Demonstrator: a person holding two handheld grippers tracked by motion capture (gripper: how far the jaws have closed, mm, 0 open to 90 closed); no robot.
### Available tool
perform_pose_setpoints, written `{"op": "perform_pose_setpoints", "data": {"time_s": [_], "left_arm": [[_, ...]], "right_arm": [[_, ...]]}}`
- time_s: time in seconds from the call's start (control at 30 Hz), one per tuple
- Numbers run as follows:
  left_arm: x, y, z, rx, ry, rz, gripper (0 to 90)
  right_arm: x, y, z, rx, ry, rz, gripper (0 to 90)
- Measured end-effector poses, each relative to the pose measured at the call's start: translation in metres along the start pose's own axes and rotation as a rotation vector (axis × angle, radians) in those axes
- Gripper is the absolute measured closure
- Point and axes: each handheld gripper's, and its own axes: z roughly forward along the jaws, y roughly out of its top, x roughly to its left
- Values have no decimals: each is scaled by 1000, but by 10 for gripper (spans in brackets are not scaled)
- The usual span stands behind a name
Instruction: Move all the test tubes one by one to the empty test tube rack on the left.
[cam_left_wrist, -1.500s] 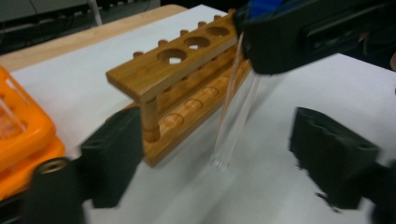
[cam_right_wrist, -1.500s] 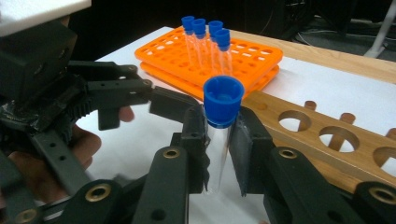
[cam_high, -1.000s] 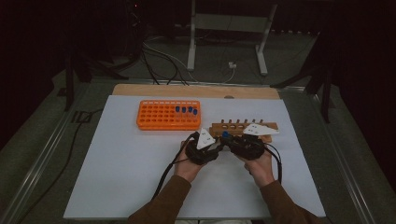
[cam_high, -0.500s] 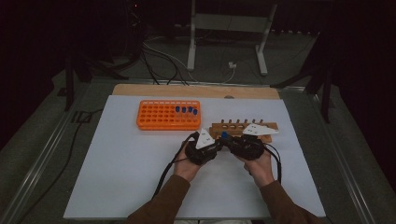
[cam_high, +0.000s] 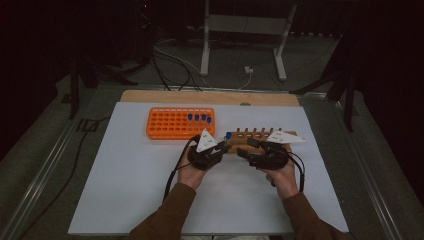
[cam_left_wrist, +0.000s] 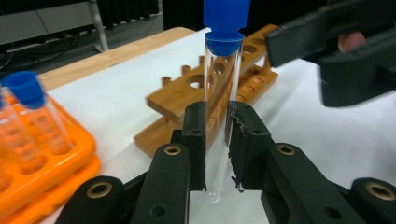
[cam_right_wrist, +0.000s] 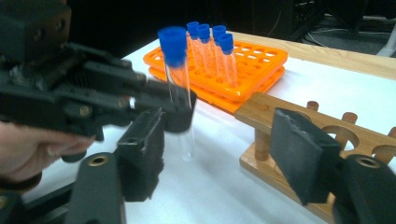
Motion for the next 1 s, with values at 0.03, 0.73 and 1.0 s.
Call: {"op": "perform_pose_setpoints", "data": {"time_s": [0.03, 0.73, 1.0], "left_arm": [[2, 0, -2, -6, -2, -4, 783], [40, 20, -32, -63, 69, -22, 783], [63, 25, -43, -82, 96, -55, 783]], "right_arm": [[0, 0, 0, 2, -4, -1, 289], [-3, 0, -6, 37, -66, -38, 20], [-7, -2, -14, 32, -77, -59, 0]]}}
